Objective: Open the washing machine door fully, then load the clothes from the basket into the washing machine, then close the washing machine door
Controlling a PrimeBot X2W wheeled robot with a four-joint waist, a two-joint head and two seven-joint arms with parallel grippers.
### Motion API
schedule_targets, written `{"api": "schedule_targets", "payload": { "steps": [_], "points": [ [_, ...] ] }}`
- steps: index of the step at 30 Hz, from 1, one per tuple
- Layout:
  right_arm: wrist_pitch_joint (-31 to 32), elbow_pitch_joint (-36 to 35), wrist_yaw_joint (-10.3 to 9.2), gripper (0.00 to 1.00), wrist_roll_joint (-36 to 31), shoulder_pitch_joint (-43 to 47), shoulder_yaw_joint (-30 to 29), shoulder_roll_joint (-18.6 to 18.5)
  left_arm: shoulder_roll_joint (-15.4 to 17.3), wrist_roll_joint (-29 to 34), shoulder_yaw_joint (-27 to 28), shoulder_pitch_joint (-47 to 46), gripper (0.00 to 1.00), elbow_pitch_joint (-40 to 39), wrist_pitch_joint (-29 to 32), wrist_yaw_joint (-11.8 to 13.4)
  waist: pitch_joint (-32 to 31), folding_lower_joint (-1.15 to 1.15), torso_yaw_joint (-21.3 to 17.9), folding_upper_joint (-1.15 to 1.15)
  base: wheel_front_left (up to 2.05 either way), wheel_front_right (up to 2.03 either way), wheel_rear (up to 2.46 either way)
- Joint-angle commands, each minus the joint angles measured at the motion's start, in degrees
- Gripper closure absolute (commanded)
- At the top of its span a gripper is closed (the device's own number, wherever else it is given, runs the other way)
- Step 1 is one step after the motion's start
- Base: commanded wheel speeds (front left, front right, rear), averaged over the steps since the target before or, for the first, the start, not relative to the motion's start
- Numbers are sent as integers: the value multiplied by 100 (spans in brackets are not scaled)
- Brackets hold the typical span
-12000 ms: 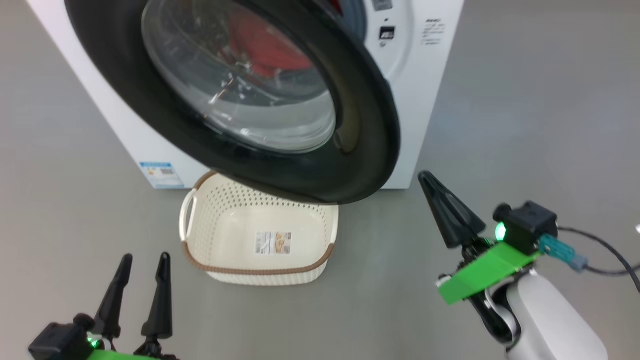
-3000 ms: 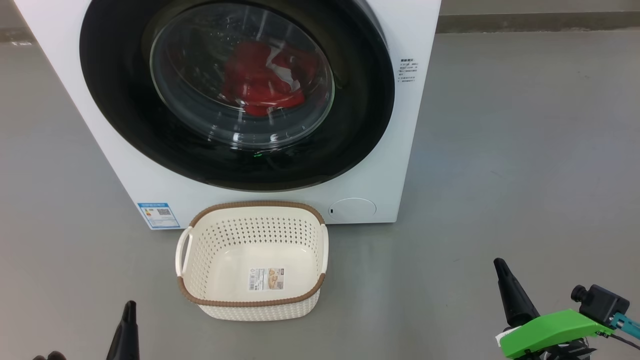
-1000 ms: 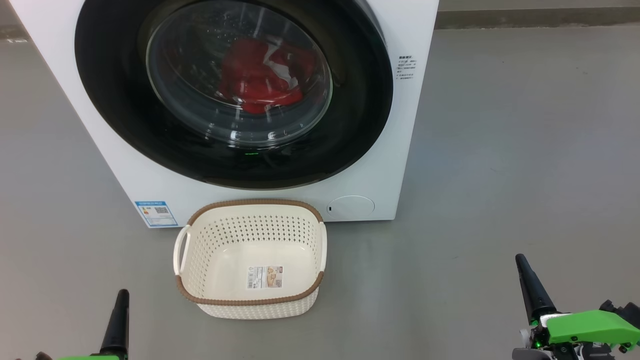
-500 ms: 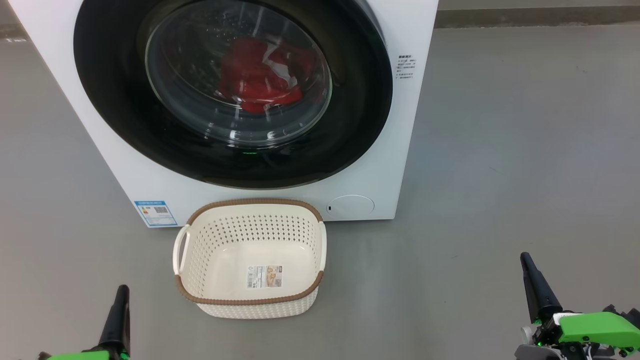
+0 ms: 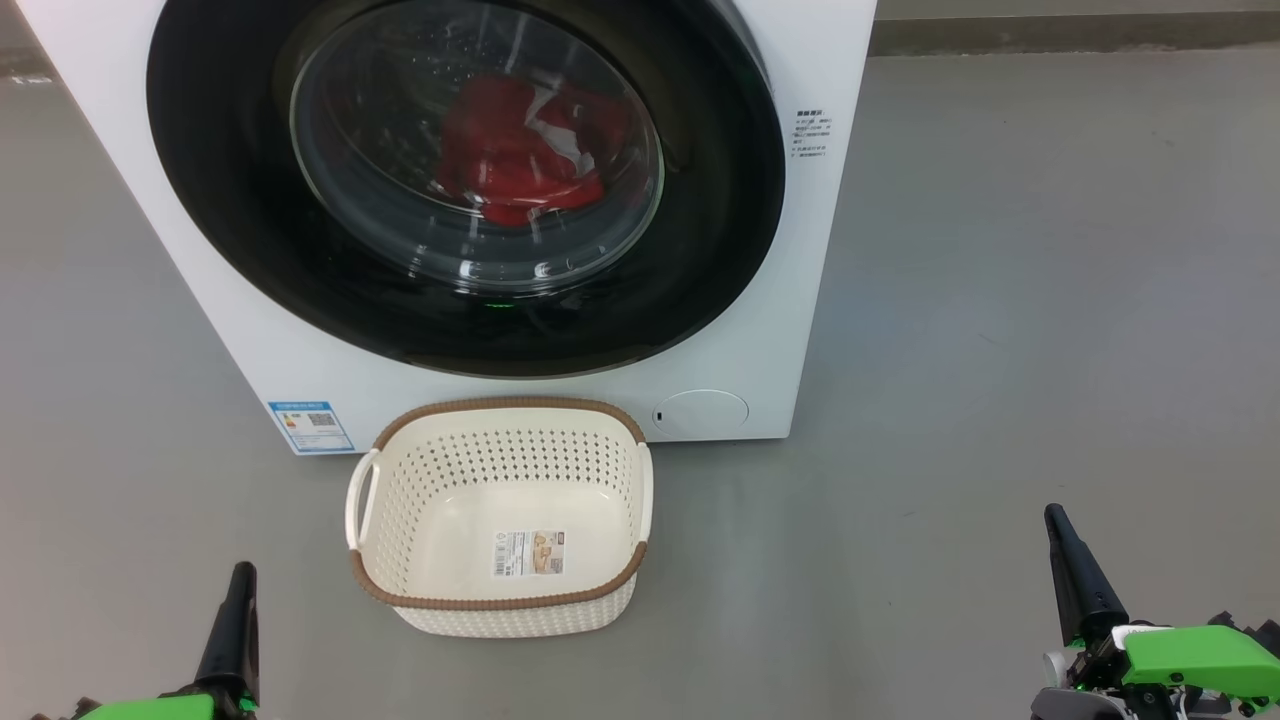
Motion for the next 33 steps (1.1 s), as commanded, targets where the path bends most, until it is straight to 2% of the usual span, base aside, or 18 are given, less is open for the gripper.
{"api": "schedule_targets", "payload": {
  "steps": [1,33],
  "points": [
    [46,-175,-6,100,15,-133,125,-17,66,-11,200,-228,100,-108,30,-19,0,0,0,0,0,0,0],
    [47,-175,-6,100,13,-133,123,-15,53,5,219,-229,100,-108,45,-19,0,0,0,0,0,0,0]
  ]
}}
